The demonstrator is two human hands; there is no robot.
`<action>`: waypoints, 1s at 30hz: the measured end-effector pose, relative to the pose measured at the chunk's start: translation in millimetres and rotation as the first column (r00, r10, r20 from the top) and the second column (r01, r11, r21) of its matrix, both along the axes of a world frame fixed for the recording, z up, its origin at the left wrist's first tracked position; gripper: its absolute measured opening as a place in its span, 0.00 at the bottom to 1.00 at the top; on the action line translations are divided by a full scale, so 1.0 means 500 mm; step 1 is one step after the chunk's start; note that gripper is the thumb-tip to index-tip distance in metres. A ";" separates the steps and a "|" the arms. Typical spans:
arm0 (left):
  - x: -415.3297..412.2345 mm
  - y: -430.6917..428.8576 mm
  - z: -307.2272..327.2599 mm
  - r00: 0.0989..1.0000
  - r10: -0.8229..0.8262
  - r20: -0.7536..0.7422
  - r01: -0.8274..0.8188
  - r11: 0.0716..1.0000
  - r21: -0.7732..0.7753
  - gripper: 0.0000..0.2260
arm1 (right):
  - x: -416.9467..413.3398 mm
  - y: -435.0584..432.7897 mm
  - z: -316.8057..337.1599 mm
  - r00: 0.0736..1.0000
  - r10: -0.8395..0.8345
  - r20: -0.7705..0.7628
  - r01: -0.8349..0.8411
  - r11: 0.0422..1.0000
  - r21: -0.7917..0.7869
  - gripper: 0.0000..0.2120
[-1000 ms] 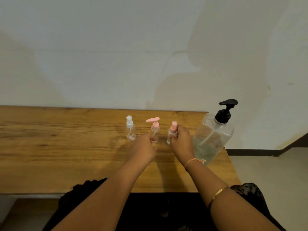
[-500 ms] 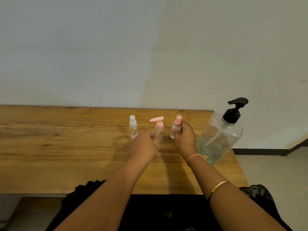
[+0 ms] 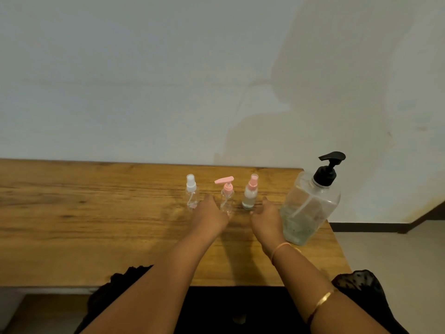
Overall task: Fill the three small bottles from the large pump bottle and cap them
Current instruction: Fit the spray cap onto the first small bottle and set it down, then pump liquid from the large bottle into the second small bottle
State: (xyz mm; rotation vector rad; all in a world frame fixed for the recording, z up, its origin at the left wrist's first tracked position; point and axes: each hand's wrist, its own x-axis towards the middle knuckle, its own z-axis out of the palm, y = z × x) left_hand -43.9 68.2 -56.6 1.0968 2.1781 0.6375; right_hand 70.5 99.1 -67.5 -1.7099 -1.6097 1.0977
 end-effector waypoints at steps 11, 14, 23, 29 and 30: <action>0.005 0.052 -0.056 0.967 0.073 0.246 -0.114 0.981 0.158 0.35 | 0.035 -0.014 0.027 0.987 0.107 -0.123 -0.119 0.988 -0.094 0.15; 0.000 0.061 -0.072 0.964 0.058 0.259 -0.118 0.968 0.220 0.30 | 0.033 -0.012 0.030 0.979 0.132 -0.153 -0.150 0.982 -0.115 0.17; -0.001 0.044 -0.049 0.987 -0.060 0.151 0.028 0.977 0.210 0.22 | 0.021 -0.016 0.042 0.960 0.137 -0.245 -0.165 0.981 -0.099 0.26; 0.023 -0.016 0.022 0.973 -0.169 0.156 0.129 0.962 0.240 0.14 | 0.019 -0.045 0.068 0.945 0.179 -0.274 -0.153 0.982 0.114 0.18; 0.028 -0.030 0.032 0.975 -0.165 0.150 0.123 0.958 0.258 0.14 | 0.020 -0.051 0.073 0.940 0.173 -0.295 -0.136 0.980 0.143 0.16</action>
